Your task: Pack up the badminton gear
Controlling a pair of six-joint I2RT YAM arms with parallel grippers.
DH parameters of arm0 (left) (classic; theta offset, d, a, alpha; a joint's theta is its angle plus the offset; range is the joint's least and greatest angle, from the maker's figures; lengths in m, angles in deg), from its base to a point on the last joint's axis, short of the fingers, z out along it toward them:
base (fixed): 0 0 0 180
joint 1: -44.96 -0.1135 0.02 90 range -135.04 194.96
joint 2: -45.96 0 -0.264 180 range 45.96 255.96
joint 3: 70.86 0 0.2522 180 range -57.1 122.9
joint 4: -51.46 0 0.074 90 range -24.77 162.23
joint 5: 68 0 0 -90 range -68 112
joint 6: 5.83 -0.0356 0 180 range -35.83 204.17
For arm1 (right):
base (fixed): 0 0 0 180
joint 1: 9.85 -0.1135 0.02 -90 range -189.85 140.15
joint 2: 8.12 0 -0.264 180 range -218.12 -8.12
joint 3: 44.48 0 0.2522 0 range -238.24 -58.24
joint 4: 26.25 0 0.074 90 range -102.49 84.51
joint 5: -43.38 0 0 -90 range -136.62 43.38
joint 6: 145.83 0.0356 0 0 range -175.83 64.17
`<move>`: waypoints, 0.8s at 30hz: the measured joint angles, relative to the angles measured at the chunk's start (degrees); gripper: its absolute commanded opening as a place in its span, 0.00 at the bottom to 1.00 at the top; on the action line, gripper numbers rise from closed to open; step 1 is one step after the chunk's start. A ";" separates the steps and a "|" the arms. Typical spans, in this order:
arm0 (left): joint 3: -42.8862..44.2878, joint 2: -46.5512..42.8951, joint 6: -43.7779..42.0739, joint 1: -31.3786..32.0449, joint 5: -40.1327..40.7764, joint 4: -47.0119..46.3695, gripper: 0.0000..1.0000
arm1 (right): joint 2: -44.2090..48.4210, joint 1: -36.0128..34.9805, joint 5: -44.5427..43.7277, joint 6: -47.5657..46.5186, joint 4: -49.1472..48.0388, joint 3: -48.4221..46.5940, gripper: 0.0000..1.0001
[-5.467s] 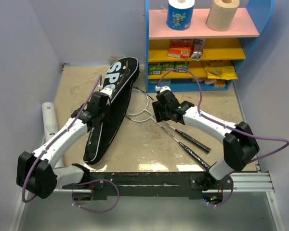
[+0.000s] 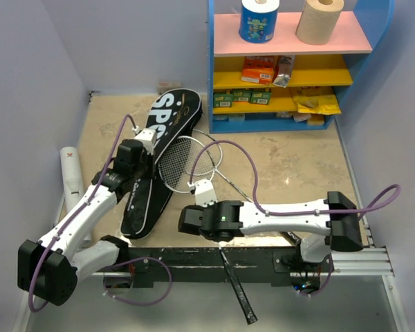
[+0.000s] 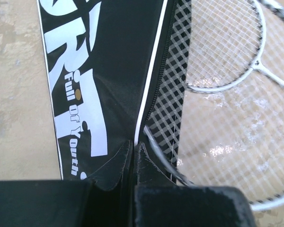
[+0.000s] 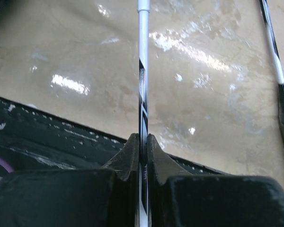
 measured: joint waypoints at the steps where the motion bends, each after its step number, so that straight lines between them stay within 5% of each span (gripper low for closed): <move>1: 0.00 0.00 0.00 0.00 -0.42 0.00 0.00 | -1.05 0.46 0.00 -0.76 -0.94 -0.59 0.00; 24: -4.33 -0.61 2.75 3.45 -12.26 -1.60 0.00 | -29.20 28.85 12.55 -23.30 -38.14 -13.86 0.00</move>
